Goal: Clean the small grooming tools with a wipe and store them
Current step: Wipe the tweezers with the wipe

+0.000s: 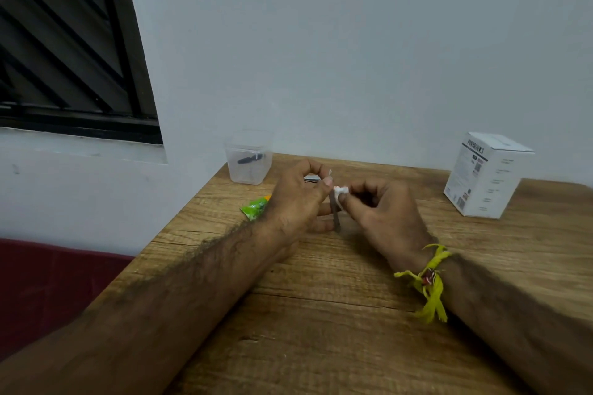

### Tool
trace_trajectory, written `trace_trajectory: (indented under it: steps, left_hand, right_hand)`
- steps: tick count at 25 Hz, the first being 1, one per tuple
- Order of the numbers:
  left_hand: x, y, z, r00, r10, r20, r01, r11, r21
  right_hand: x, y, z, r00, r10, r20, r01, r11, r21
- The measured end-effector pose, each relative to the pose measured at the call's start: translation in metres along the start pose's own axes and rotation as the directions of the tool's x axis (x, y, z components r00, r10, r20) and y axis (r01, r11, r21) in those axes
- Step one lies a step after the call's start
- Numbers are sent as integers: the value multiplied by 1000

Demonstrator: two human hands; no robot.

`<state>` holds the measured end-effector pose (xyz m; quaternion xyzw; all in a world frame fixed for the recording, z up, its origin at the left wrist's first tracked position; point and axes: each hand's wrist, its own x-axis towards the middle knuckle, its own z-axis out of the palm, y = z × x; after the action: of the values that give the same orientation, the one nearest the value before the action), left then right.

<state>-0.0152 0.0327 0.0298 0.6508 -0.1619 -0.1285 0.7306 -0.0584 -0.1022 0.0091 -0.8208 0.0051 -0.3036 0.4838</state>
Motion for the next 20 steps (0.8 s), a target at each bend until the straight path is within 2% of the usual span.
trace_trajectory:
  steps: [2,7,11,20]
  left_hand:
    - [1,-2,2,1000,-16,12,16,1000,-17]
    - [0,0,0,1000,8,21,-7,999,-48]
    - [0,1,-1,997,77,22,-77,997,25]
    - [2,-1,-2,997,82,-18,-81,996,34]
  right_hand:
    - [3,-4,-1,997,64,-49,-58,992,114]
    - [1,-1,-2,992,118,38,-120,992,37]
    - [6,-4,-5,995,85,60,-87,996,27]
    - [5,0,-1,999,16,38,-15,999,-32]
